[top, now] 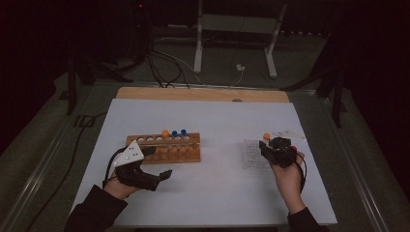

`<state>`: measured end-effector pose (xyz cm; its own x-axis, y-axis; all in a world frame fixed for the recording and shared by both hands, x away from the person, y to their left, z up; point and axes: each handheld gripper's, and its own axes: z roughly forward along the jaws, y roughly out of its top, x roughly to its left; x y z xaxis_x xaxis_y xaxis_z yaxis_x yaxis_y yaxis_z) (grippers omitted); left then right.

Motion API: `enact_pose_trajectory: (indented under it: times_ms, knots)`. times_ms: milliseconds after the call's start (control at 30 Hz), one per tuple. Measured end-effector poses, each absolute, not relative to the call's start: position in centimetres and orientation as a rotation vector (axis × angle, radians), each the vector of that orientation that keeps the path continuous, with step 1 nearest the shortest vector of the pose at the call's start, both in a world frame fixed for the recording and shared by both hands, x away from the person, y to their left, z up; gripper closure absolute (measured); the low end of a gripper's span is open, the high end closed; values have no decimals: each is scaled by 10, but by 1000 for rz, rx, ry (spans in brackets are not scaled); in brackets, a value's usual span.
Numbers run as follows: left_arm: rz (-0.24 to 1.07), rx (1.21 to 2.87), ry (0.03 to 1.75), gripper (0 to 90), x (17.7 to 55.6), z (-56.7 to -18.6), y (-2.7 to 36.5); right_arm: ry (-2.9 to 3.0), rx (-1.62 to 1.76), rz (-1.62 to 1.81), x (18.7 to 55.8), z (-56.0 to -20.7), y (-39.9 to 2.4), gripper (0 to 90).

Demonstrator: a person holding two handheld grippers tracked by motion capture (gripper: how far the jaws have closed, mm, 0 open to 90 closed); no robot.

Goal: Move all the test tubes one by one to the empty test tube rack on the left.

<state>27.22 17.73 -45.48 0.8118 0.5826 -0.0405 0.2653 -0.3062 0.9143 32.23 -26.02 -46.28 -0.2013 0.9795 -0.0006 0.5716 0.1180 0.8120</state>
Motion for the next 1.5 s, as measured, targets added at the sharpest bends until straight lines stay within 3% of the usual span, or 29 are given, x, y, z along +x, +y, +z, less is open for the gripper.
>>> enact_pose_trajectory:
  times_ms: [467, 1500]
  knots:
    - [361, 1900, 643, 30, 273, -456, 178, 1836, 1539, 918, 332, -467, -261, 745]
    - [330, 1890, 620, 35, 268, -447, 176, 1779, 1314, 1089, 292, -413, -250, 749]
